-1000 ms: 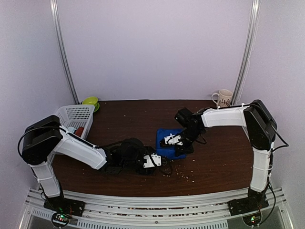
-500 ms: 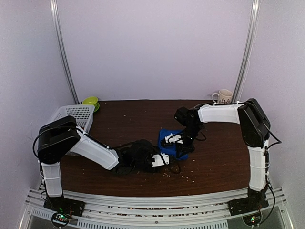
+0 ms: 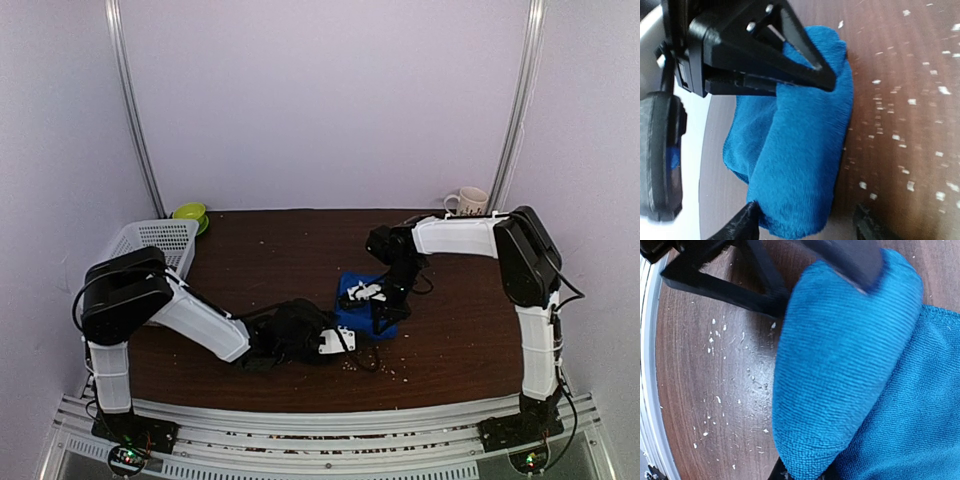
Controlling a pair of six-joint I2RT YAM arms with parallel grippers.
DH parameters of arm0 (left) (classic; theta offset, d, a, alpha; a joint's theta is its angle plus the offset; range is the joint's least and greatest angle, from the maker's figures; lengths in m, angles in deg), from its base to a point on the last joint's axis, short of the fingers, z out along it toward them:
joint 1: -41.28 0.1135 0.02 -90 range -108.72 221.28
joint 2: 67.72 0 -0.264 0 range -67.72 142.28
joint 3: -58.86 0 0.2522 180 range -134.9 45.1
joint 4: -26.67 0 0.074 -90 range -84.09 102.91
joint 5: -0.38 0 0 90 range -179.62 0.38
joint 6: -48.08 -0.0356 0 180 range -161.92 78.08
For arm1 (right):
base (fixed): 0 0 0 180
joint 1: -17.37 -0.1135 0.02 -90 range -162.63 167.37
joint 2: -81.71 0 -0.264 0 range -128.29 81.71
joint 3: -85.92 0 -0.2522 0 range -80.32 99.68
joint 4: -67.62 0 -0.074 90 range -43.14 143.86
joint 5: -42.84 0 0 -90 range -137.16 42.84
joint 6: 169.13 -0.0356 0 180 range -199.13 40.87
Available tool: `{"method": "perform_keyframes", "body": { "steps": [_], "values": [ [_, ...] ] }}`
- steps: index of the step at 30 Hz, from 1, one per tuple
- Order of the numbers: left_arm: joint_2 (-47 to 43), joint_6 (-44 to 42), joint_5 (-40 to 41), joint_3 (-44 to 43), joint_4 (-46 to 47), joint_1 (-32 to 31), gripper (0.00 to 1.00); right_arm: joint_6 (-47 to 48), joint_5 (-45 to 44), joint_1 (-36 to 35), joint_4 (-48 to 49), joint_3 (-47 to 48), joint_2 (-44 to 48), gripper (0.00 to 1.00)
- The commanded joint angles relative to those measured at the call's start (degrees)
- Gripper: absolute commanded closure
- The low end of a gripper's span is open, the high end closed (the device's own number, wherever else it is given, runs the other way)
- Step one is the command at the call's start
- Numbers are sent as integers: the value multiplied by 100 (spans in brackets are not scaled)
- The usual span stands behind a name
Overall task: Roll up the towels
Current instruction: Roll the towel at the center of the board.
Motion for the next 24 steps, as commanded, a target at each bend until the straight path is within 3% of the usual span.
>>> {"method": "perform_keyframes", "body": {
  "steps": [1,17,20,22,24],
  "values": [
    [-320,-216,-58,328,677,-134,31,39,-201,30,-575,-36,-347,100],
    [404,-476,331,-386,150,-182,32,153,-104,44,-756,51,-469,100],
    [466,-430,268,-472,-14,-170,43,168,-79,57,-753,49,-472,100],
    [505,-379,230,-547,-150,-156,62,172,-54,55,-746,54,-456,100],
    [561,-343,227,-619,-281,-144,73,206,-38,55,-764,63,-439,99]
  ]
}}
